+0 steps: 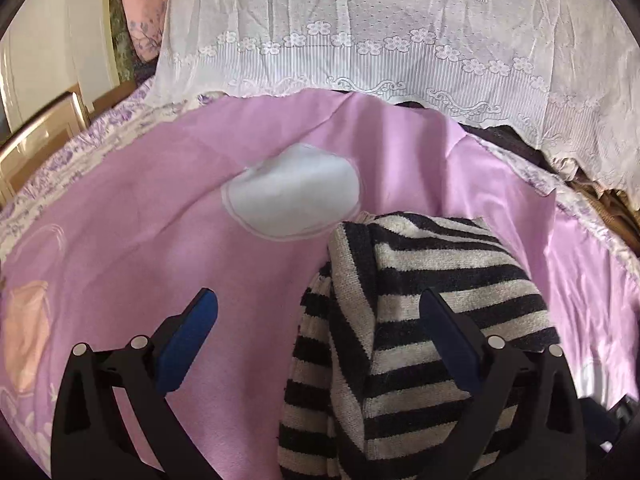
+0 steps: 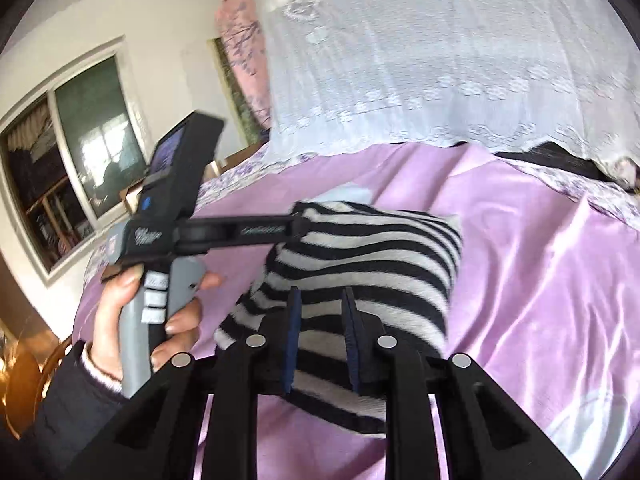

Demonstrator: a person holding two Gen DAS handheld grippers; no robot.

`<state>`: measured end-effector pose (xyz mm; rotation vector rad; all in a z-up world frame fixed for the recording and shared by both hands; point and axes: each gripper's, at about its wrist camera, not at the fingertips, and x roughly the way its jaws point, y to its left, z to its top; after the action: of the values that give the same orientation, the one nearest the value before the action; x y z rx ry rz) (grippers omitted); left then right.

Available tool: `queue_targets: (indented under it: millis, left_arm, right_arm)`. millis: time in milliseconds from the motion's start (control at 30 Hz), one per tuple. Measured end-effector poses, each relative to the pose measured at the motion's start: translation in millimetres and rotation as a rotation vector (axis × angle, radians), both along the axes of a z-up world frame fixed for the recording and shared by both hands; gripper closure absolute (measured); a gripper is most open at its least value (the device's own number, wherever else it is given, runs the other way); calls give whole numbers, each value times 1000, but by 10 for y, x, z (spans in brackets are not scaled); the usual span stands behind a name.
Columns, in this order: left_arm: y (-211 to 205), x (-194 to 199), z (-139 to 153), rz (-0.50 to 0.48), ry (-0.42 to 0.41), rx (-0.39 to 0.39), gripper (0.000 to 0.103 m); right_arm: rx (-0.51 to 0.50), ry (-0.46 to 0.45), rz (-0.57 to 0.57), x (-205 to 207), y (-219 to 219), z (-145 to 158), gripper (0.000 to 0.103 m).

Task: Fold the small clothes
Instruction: 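Press the folded striped bundle flat with both tools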

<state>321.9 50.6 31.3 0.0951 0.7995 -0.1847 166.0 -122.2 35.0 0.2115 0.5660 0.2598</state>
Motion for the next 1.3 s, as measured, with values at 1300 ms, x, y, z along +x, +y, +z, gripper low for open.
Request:
queue_targets:
  millis: [1300]
  left_arm:
    - [-445, -886, -406, 6, -199, 252, 4]
  right_arm:
    - [110, 207, -19, 1072, -307, -415, 96]
